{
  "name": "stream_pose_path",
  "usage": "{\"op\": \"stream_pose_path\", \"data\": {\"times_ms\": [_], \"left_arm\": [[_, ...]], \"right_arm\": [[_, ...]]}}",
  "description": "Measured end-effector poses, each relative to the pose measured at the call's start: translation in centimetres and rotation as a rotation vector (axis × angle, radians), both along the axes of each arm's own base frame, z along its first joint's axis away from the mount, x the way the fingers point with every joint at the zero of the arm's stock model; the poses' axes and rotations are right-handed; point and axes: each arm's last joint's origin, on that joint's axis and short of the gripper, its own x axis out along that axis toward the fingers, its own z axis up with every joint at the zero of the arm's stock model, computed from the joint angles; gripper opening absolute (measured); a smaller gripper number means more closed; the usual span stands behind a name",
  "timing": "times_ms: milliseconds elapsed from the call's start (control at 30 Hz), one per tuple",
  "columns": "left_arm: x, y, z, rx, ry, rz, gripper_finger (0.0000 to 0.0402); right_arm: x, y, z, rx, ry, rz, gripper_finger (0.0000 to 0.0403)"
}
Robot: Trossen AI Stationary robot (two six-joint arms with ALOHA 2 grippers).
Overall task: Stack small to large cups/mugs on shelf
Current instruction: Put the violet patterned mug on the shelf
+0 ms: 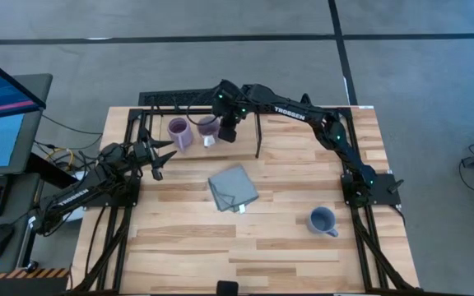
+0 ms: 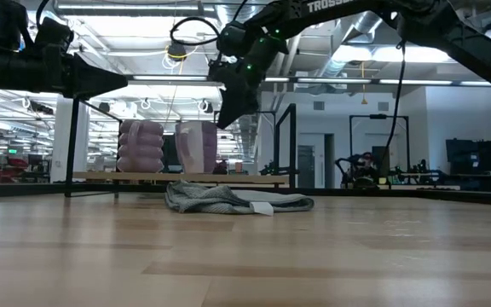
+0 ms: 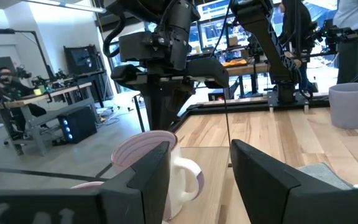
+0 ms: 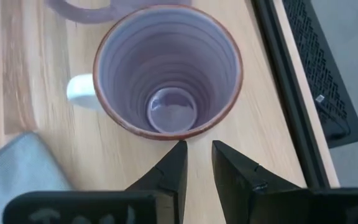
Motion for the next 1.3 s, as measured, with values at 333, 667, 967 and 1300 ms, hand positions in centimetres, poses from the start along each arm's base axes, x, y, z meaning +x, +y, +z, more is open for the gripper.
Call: {"op": "stream_pose_path", "data": {"times_ms": [333, 667, 967, 1300], "left_arm": [[0.0, 0.0, 0.0, 0.0, 0.0, 0.0, 0.0162], [0.0, 0.0, 0.0, 0.001, 0.001, 0.0, 0.0162], [0.0, 0.0, 0.0, 0.001, 0.0, 0.001, 0.0162], [0.0, 0.0, 0.0, 0.001, 0.0, 0.001, 0.0162]], "right_arm": [[0.0, 0.0, -0.9, 0.008, 0.019, 0.0, 0.0095], [0.1, -0.1, -2.1, 0.009, 0.022, 0.0, 0.0095], [0.3, -0.1, -2.1, 0.03, -0.008, 0.02, 0.0095], [0.6, -0.2, -2.0, 0.019, -0.04, 0.02, 0.0095]]}}
